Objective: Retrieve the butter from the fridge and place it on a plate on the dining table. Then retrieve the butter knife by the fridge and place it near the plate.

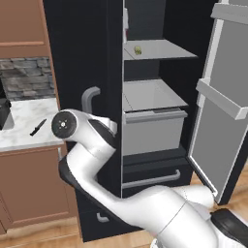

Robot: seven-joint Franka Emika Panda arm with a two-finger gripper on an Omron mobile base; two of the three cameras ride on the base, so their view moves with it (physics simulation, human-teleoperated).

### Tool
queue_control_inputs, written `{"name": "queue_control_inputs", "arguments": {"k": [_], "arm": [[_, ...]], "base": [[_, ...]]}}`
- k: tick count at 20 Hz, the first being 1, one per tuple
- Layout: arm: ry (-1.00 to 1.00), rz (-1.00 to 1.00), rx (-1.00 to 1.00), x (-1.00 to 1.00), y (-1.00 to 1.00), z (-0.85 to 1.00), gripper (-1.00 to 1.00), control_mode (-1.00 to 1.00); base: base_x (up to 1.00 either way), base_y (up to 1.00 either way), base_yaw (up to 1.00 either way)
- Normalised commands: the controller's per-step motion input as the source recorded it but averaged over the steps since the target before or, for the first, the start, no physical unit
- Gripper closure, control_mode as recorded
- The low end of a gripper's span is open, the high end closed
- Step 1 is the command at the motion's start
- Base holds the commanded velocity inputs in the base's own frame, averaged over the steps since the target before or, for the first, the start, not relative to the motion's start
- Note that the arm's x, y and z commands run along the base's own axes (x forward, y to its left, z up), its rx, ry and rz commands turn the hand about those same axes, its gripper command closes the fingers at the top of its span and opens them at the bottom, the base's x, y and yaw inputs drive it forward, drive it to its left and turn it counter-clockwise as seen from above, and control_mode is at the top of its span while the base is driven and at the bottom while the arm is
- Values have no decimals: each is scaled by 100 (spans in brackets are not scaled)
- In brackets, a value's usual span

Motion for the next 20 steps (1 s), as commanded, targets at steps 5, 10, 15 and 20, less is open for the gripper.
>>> {"name": "queue_control_inputs", "arguments": {"k": [5,10,15,20], "arm": [[0,-3,0,0,46,0,-100,-100],[1,-12,-2,0,49,0,-100,-100],[8,-26,-3,-41,26,2,-100,-100],[5,-16,-1,-84,7,2,-100,-100]], "base": [[0,0,0],[0,0,0],[0,0,0],[0,0,0]]}}
